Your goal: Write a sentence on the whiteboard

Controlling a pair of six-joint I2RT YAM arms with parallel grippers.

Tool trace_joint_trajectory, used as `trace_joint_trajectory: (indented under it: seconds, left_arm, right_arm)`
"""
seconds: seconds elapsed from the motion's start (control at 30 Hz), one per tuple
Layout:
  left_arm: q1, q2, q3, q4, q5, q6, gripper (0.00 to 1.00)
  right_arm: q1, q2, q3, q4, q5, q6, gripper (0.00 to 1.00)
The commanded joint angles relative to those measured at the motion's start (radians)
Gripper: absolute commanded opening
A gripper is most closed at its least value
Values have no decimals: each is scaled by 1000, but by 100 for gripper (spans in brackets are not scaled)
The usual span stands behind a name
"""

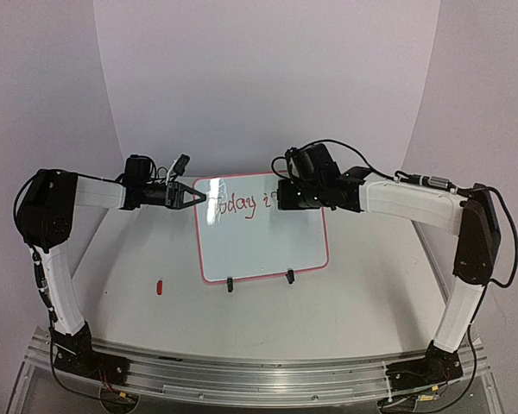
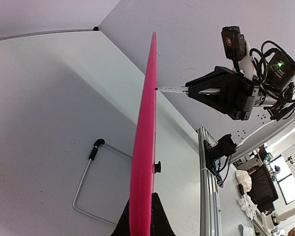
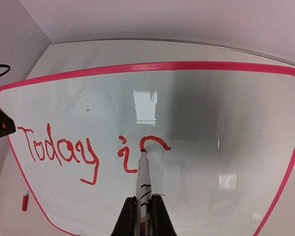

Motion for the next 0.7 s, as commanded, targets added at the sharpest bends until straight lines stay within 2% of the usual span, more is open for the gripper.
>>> trace_joint_trajectory:
  seconds: [0.0,0.37,0.67]
  left_arm:
    - [-14,21,2,-9,-86,108,0]
    - [-15,23,2,-9,-87,106,0]
    - [-14,25,3,-10,-88,105,0]
  right_arm:
    - [-10,-2,-14,-70,40,8,0]
    - [-10,-35,-42,-84,106,0,0]
    - [-9,-28,-42,-97,70,12,0]
